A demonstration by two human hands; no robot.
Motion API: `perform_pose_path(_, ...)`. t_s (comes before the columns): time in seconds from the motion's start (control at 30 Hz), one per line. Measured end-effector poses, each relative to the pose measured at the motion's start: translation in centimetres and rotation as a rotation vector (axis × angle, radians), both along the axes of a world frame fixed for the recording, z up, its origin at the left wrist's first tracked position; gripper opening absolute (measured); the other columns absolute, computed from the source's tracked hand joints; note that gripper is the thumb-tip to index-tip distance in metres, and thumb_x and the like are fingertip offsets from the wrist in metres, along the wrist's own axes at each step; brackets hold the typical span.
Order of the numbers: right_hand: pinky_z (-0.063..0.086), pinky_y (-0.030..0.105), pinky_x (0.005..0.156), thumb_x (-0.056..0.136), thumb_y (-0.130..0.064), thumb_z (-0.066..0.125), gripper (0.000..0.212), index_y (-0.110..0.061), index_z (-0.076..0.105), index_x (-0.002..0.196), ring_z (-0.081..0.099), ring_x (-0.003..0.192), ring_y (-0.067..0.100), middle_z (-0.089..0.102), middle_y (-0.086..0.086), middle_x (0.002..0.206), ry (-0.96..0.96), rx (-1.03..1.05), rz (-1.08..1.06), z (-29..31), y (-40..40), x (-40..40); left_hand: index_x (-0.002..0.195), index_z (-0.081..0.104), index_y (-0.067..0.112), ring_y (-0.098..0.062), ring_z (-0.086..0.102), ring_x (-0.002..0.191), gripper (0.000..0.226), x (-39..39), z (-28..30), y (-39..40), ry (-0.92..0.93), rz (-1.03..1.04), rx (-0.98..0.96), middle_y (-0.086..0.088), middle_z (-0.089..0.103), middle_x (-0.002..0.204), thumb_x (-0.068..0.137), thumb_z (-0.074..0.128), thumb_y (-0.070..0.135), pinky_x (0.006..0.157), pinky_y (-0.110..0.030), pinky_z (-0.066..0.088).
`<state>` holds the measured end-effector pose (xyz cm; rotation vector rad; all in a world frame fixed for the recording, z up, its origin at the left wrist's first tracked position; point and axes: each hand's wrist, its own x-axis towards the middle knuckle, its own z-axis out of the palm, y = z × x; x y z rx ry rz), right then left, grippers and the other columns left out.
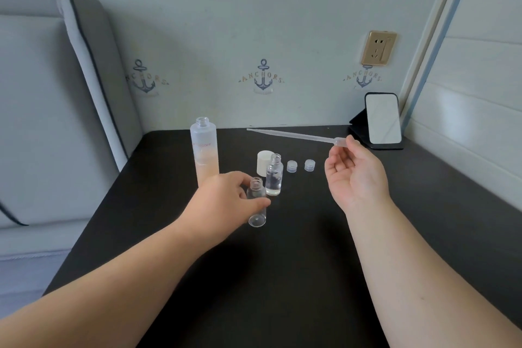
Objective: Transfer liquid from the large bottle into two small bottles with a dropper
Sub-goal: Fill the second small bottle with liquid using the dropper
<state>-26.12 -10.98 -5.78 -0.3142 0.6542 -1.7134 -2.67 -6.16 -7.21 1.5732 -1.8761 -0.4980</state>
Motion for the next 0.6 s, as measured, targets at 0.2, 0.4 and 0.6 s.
perform_pose_path(0.2, 0.053, 0.023, 0.056, 0.090, -0.009, 0.074, 0.011, -0.007, 0.070, 0.099, 0.069, 0.061, 0.016, 0.073, 0.005, 0.074, 0.073, 0.000, -0.001, 0.4, 0.3, 0.2, 0.098, 0.058, 0.042, 0.011, 0.062, 0.070, 0.028, 0.5, -0.7, 0.5, 0.015, -0.023, 0.038, 0.031, 0.065, 0.074, 0.081, 0.079, 0.050, 0.062, -0.021, 0.055)
perform_pose_path(0.4, 0.053, 0.023, 0.056, 0.090, -0.011, 0.074, 0.010, -0.009, 0.070, 0.099, 0.069, 0.061, 0.016, 0.074, 0.005, 0.075, 0.087, 0.020, -0.014, -0.6, 0.7, -0.4, 0.132, 0.052, 0.035, 0.009, 0.062, 0.064, 0.069, 0.7, -0.1, 1.1, 0.030, -0.039, 0.025, 0.017, 0.068, 0.066, 0.075, 0.073, 0.067, 0.061, -0.021, 0.048)
perform_pose_path(0.6, 0.054, 0.024, 0.057, 0.089, -0.011, 0.075, 0.006, -0.009, 0.071, 0.094, 0.070, 0.064, 0.016, 0.074, 0.006, 0.077, 0.081, 0.017, 0.002, -0.9, 0.5, -0.2, 0.099, 0.060, 0.036, 0.006, 0.061, 0.067, 0.022, 2.4, 1.8, 1.5, 0.586, 0.223, -0.296, 0.013, 0.066, 0.075, 0.087, 0.059, 0.055, 0.057, -0.015, 0.043)
